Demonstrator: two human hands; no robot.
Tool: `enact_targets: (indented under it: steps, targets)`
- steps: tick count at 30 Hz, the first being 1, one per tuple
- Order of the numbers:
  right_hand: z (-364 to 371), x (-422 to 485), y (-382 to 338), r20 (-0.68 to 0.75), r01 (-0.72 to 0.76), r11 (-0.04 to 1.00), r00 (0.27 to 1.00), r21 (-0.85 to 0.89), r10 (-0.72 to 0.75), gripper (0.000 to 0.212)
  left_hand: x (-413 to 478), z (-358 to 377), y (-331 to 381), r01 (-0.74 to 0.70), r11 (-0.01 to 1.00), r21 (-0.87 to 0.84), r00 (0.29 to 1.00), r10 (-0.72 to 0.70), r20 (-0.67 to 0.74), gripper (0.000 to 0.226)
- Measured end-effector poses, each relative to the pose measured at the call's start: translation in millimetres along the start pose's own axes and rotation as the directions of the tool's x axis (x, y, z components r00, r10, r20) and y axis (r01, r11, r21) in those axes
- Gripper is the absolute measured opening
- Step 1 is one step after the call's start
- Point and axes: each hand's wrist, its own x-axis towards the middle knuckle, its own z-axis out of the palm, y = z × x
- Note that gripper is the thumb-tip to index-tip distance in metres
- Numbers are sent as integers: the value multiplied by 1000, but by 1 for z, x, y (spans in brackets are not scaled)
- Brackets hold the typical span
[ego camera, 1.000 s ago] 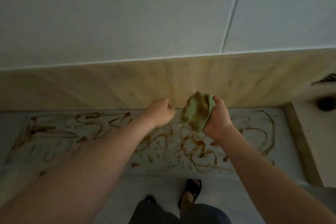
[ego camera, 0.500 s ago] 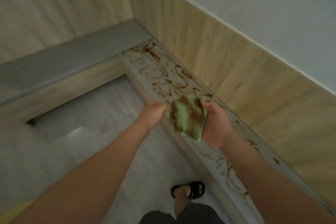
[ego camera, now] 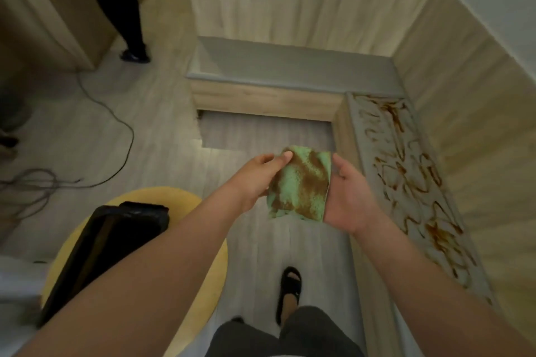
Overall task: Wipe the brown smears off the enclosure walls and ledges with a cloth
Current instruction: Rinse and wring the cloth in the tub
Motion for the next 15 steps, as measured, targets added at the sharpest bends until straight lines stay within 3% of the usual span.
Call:
enact_targets:
  steps: [3, 5, 8, 11, 13, 15]
  targets:
    - [32, 42, 11, -9, -75, 987, 997, -145, 74, 63, -2, -49, -15, 47, 979, -197, 995, -63, -76, 46]
    - [47, 81, 22, -66, -103, 962, 994, -254, 88, 50, 3, -83, -29, -38, 962, -271, 965, -35, -260, 32]
    - [74, 139, 39, -137, -103, 906, 989, -410, 51, 31, 5, -136, -46, -99, 991, -90, 843, 35, -536, 24]
    - [107, 195, 60, -82, -130, 827, 991, -547, 101, 23, -6, -184, -59, 38, 988, 148, 725, 75, -684, 36]
    - [128, 226, 77, -31, -167, 782, 982, -600, 185, 22, -7, -218, -73, 142, 983, 113, 661, -9, -750, 39]
    - [146, 252, 96, 26, -202, 726, 957, -657, 289, 23, -13, -247, -88, 160, 987, 6, 594, -91, -799, 37]
